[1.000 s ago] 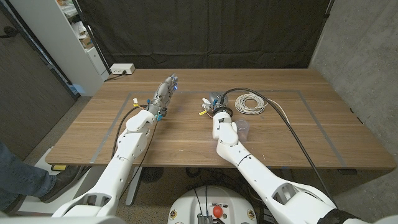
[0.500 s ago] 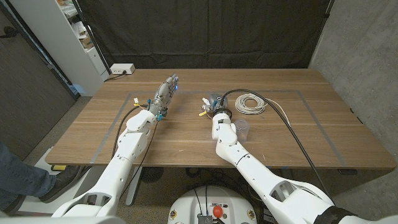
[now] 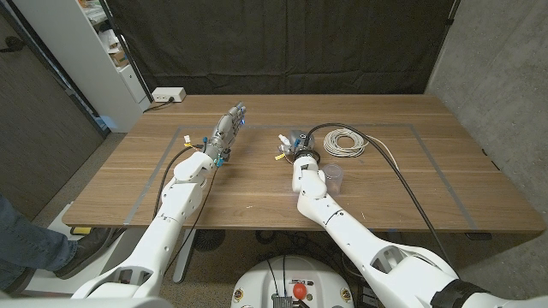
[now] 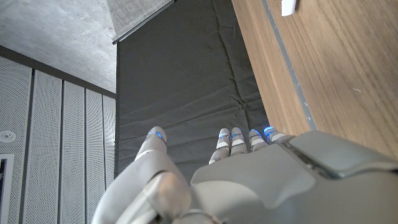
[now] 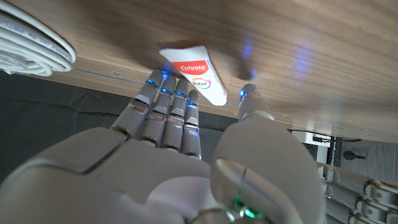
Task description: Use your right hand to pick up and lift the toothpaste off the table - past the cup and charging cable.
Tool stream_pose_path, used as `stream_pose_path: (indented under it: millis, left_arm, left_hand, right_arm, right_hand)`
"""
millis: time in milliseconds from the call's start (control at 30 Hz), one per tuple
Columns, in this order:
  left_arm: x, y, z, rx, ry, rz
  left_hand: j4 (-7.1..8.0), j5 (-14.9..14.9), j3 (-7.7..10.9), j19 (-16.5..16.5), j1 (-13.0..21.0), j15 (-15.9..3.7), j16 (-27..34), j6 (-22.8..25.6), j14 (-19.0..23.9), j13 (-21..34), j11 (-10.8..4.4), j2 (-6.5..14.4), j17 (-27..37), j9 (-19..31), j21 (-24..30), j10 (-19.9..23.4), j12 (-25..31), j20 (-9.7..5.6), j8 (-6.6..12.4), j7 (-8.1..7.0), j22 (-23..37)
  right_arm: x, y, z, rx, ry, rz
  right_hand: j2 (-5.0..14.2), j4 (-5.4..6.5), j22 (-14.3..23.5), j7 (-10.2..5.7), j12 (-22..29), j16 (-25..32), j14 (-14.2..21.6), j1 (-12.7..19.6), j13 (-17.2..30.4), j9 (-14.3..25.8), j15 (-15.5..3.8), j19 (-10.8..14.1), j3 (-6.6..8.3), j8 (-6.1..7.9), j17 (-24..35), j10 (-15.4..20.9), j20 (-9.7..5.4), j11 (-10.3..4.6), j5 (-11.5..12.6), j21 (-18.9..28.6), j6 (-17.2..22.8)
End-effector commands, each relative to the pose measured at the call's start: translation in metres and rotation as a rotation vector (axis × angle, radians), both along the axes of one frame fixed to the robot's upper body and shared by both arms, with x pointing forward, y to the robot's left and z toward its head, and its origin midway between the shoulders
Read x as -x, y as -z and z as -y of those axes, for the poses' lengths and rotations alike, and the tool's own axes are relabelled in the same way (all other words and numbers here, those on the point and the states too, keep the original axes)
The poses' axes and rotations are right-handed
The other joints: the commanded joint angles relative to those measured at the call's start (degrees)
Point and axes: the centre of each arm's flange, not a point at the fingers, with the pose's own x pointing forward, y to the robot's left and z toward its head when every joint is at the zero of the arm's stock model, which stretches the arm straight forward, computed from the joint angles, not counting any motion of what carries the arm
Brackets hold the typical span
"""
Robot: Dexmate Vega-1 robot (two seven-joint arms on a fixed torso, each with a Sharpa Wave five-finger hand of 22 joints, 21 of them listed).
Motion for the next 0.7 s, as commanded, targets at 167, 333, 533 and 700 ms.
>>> stream_pose_path:
  millis: [167,333,533,700]
  left_arm:
    - [-0.0010,0.0010,0.0023,-0.007,0.001,-0.008]
    - [-0.0009,0.0004,0.0029,-0.009,-0.003,-0.008]
    - [-0.0007,0.0004,0.0028,-0.006,-0.003,-0.007]
    - [-0.0006,0.0008,0.0023,-0.003,-0.007,-0.007]
  left_hand:
    - [-0.29,-0.26,0.09,-2.51,-0.01,0.18,0.13,0.17,-0.13,-0.05,0.02,0.76,0.31,0.22,0.13,-0.46,-0.03,0.27,0.19,-0.28,0.15]
    - [-0.33,-0.26,0.07,-2.51,-0.02,0.15,0.14,0.19,-0.12,-0.05,0.21,0.78,0.32,0.22,0.14,-0.44,-0.01,0.36,0.19,-0.33,0.15]
    - [-0.37,-0.26,0.05,-2.51,-0.03,0.19,0.14,0.16,-0.12,-0.05,0.00,0.80,0.32,0.22,0.15,-0.41,0.00,0.34,0.17,-0.33,0.15]
    - [-0.40,-0.27,0.02,-2.53,-0.05,0.12,0.15,0.18,-0.10,-0.05,0.09,0.82,0.32,0.22,0.15,-0.46,-0.02,0.35,0.17,-0.35,0.16]
  right_arm:
    - [-0.0067,0.0006,0.0052,-0.018,0.002,-0.005]
    - [-0.0077,0.0003,0.0072,-0.020,0.000,0.010]
    - [-0.0091,0.0009,0.0080,-0.016,-0.003,0.017]
    - [-0.0106,0.0028,0.0081,-0.017,-0.004,0.027]
  right_hand:
    - [0.39,0.23,0.29,-0.19,0.51,0.74,1.05,0.10,0.17,0.28,-0.16,0.88,-0.38,0.46,0.47,1.15,-0.18,-0.06,-0.03,0.40,0.95]
    - [0.55,0.06,0.31,-0.87,0.95,1.33,2.33,0.61,0.22,0.31,-0.75,1.56,-0.50,0.75,0.68,2.79,-0.48,-0.61,-0.05,0.56,2.13]
    - [0.85,-0.32,0.33,-1.59,1.68,2.18,4.42,1.78,0.31,0.37,-1.60,2.82,-0.56,1.59,0.87,5.62,-0.90,-1.51,-0.06,0.84,5.11]
    - [1.10,-0.68,0.34,-2.39,2.10,2.66,5.45,3.01,0.39,0.42,-2.07,3.34,-0.52,2.22,1.03,7.34,-1.10,-1.89,-0.06,0.89,7.37]
